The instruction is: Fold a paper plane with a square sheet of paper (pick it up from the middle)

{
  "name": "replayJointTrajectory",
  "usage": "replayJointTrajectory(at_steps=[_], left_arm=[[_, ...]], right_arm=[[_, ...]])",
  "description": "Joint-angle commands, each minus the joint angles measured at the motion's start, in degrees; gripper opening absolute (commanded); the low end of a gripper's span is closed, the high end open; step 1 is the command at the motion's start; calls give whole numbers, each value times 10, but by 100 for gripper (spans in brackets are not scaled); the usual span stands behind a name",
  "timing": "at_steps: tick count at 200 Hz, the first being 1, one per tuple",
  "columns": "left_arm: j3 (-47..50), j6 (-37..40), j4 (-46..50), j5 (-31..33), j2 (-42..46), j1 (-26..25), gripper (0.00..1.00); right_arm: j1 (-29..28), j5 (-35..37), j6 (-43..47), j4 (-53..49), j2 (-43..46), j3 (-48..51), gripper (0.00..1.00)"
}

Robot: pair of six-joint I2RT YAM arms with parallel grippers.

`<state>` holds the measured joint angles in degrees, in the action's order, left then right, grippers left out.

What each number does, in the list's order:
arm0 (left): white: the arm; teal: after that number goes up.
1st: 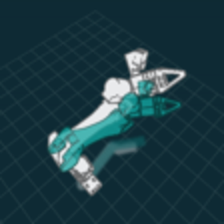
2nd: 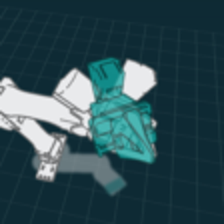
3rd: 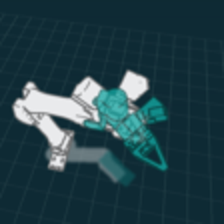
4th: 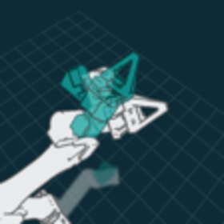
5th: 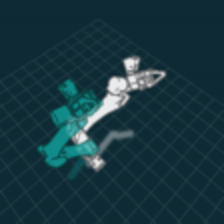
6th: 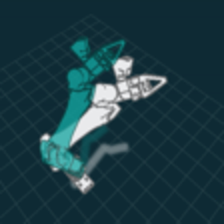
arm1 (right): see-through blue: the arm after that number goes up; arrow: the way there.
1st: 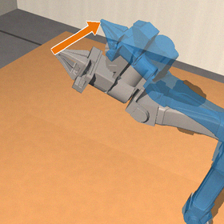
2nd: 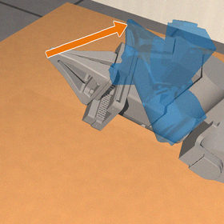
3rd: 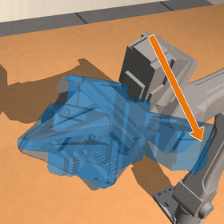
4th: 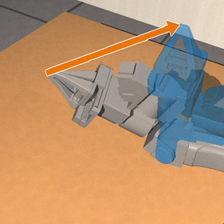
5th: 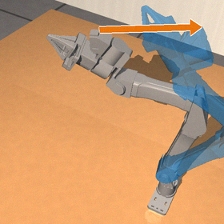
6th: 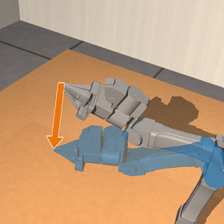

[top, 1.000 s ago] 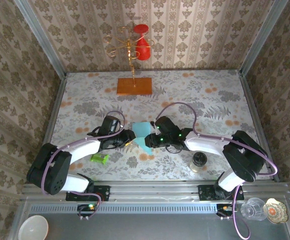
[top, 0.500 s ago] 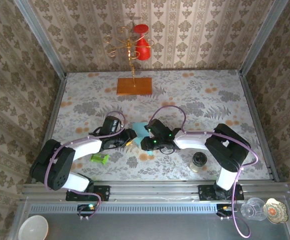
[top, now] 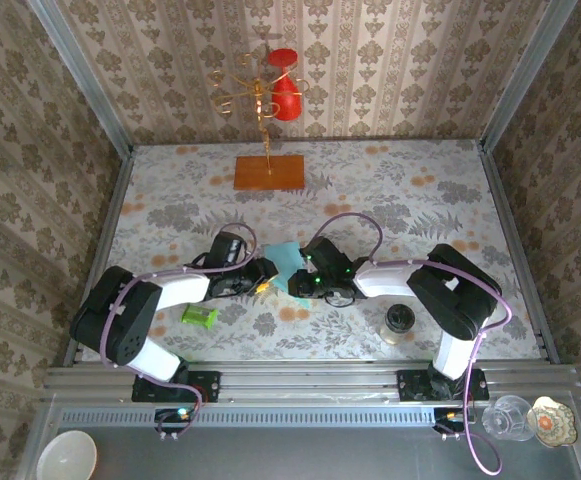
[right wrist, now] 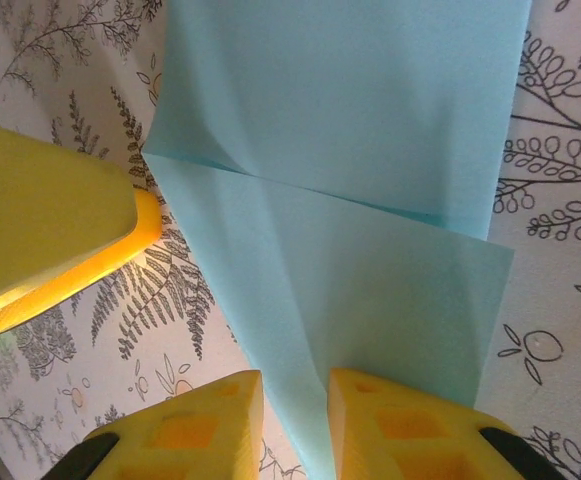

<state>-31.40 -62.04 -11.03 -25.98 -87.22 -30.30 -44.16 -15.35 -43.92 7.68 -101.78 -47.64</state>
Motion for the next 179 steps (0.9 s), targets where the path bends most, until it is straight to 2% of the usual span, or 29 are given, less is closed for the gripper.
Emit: replayJointTrajectory(at_steps=[1, 78, 128, 179], left_arm=[[-14, -12, -20, -13, -11, 0, 42], [-18, -17, -32, -13, -31, 3, 40], [-22, -22, -83, -50, -34, 11, 38], [-32, 3, -88, -100, -69, 35, 33]], right_arm=[[5, -17, -20, 14, -15, 16, 27], [12, -24, -26, 29, -19, 28, 26], [13, -21, -24, 28, -19, 30, 26], [15, -18, -18, 25, -19, 33, 25]])
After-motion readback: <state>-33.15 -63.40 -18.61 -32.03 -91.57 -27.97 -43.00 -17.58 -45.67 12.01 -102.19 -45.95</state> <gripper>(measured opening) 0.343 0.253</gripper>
